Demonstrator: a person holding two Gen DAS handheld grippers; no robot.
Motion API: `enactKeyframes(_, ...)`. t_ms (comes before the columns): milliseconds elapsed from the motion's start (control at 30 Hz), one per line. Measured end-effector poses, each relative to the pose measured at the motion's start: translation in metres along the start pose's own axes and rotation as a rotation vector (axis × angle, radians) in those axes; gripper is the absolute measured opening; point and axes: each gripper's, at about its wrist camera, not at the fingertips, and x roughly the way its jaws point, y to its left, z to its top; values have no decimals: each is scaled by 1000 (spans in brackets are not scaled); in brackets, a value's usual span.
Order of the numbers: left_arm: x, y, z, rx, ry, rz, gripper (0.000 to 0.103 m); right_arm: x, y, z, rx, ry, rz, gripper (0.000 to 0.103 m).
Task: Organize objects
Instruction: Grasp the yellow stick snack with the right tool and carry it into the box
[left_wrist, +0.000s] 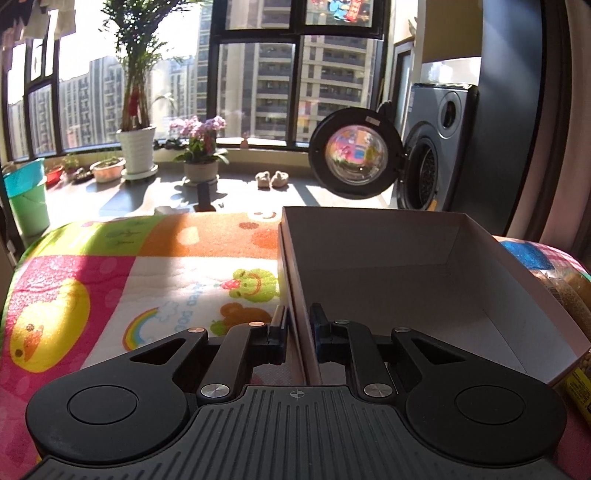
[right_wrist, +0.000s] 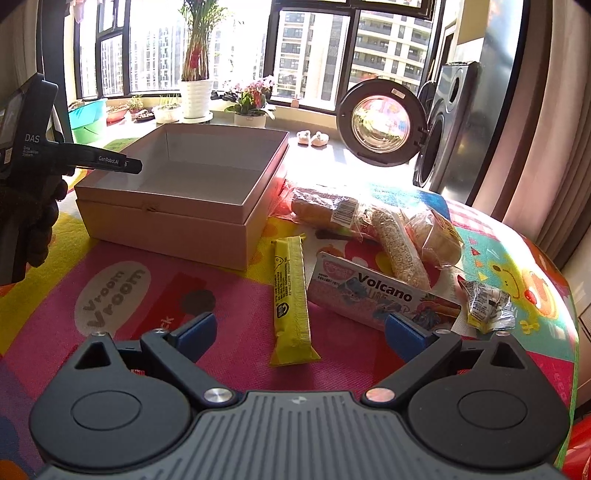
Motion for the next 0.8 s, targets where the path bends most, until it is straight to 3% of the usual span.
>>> enactKeyframes(267,-5,-3,-2,1,-6,5,15,24,-1,15,30,34,45,74)
enactKeyframes(333,-3,1,-4,-12,-6,-7,16,42,-1,24,49,56,38,60)
enactKeyframes(467,-3,4,-4,-30,-12,-23,16,71,-6,38,88,113,42,43)
enactKeyframes(500,-3,4,-4,-32,-14,-22,16,75,-7,39,92,131,43,34)
enactKeyframes(600,-4,5,-4,-45,-13,-25,17,71,-5,41,98,155,49,22)
enactKeyframes(800,-3,8,-4,-66,-10,-38,17,21,-10,24,112,191,6,22)
